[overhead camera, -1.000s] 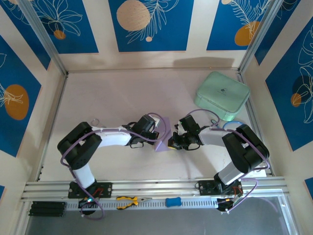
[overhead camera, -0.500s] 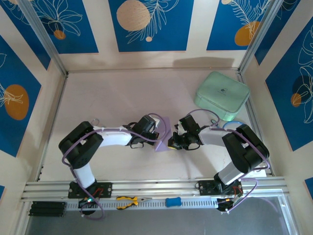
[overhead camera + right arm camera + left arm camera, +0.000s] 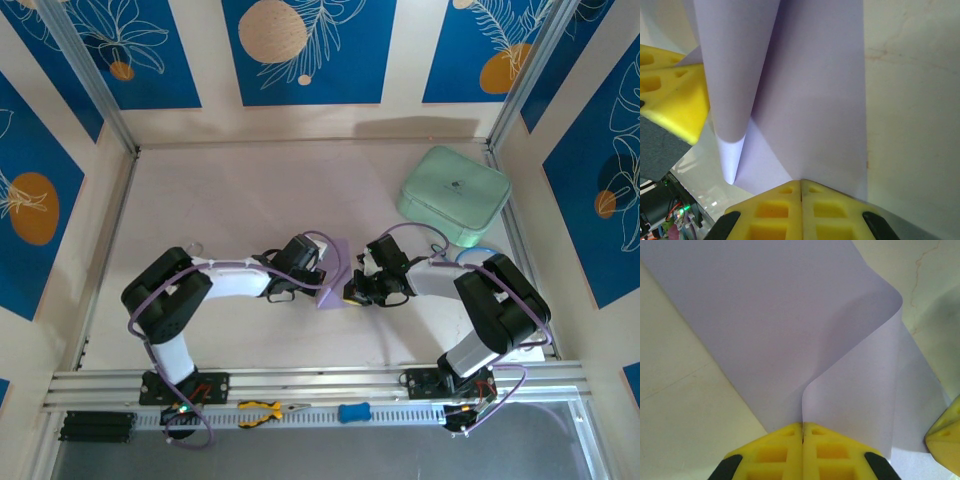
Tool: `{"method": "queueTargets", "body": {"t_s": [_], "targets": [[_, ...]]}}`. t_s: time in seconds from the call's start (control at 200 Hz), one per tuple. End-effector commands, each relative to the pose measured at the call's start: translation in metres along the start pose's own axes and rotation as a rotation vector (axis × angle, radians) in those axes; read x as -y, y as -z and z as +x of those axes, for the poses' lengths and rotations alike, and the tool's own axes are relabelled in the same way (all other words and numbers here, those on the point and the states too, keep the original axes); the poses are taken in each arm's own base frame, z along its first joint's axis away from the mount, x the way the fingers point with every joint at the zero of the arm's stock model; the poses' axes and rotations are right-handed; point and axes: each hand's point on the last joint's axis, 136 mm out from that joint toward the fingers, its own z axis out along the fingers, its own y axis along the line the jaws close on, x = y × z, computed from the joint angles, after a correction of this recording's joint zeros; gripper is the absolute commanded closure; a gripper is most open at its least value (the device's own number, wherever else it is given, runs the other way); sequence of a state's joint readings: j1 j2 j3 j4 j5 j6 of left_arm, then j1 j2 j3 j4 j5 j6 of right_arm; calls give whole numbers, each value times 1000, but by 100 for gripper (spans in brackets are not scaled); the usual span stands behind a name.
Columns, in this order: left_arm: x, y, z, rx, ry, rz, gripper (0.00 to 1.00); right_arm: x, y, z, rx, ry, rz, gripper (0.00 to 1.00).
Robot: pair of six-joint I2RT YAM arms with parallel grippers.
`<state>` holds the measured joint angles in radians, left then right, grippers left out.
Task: Fold a paper plane with a square sheet of paper (pick it up from the middle)
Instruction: Fold the triangle a second time at the center of the table.
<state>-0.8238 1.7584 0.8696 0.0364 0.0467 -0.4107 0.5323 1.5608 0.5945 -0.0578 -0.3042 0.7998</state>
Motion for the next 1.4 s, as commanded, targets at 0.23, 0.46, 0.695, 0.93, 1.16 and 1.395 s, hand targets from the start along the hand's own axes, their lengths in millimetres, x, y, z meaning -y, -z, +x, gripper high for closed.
{"method": "queueTargets", "body": {"t_s": [0.23, 0.46, 0.695, 0.93, 1.16, 1.395], "targets": [[-8, -8, 10, -52, 18, -10, 100, -2, 3, 0, -13, -13, 15, 92], [-6, -8, 10, -53, 16, 1, 100, -34, 22, -17, 76, -11, -110, 91], [-5, -9, 10, -56, 11, 6, 100, -55, 21, -31, 120, -45, -182, 97], [-6, -10, 11, -62, 4, 2, 100, -66, 5, -43, 128, -73, -195, 99], [-5, -10, 10, -62, 3, 9, 100, -65, -3, -51, 124, -93, -167, 99], [-5, -10, 11, -62, 2, 11, 100, -38, -13, -44, 101, -143, -142, 99]]}}
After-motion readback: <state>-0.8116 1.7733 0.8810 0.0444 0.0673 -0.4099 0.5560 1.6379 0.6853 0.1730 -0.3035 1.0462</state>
